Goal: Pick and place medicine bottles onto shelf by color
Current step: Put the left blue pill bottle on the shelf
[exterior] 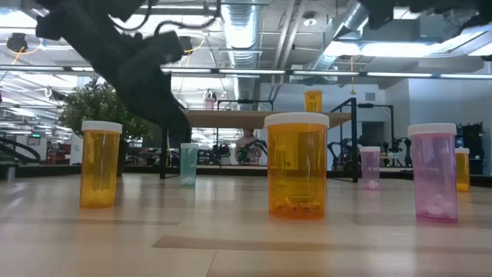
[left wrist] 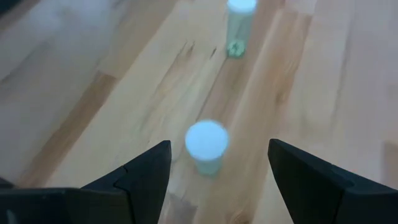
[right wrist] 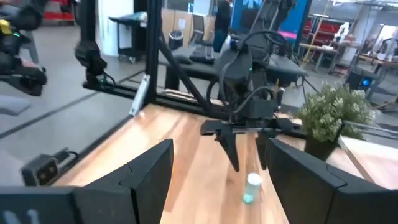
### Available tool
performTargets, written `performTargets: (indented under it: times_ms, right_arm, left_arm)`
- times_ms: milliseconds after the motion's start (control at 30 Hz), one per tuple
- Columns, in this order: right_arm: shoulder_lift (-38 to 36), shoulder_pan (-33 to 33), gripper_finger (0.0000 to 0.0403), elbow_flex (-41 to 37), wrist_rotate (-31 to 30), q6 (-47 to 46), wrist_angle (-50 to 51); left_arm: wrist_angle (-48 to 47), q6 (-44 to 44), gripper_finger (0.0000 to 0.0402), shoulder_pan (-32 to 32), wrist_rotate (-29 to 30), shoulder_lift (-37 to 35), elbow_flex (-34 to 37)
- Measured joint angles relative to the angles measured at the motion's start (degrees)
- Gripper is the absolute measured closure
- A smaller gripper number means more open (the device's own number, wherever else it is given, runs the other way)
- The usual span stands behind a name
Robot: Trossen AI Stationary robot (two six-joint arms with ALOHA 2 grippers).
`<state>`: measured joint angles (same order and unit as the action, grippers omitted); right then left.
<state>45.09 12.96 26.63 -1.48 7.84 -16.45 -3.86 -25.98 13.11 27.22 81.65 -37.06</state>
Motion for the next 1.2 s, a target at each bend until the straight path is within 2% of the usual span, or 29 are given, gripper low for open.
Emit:
performTargets:
  times_ms: [233,967,1067,1200]
  right_arm:
    - [2.96,-0.38,0.0124,0.02,-0.11,0.21,-0.08]
    - [2.92,-1.23,0.0124,0.07,-0.11,0.17,0.81]
    - [2.92,-1.23,0.0124,0.07,-0.11,0.17,1.06]
    - [2.92,-1.23,0.0124,0.07,-0.11,0.17,1.03]
  left_arm:
    - [0.99,-0.07,0.0145,-1.25,-0.42,1.99,0.00]
    - [6.20,1.71,0.0146,-3.92,-3.54,6.65,0.00]
    - [6.45,1.49,0.0156,-4.01,-3.33,6.62,-0.04]
    - [6.90,1.55,0.0191,-4.14,-4.05,6.49,-0.04]
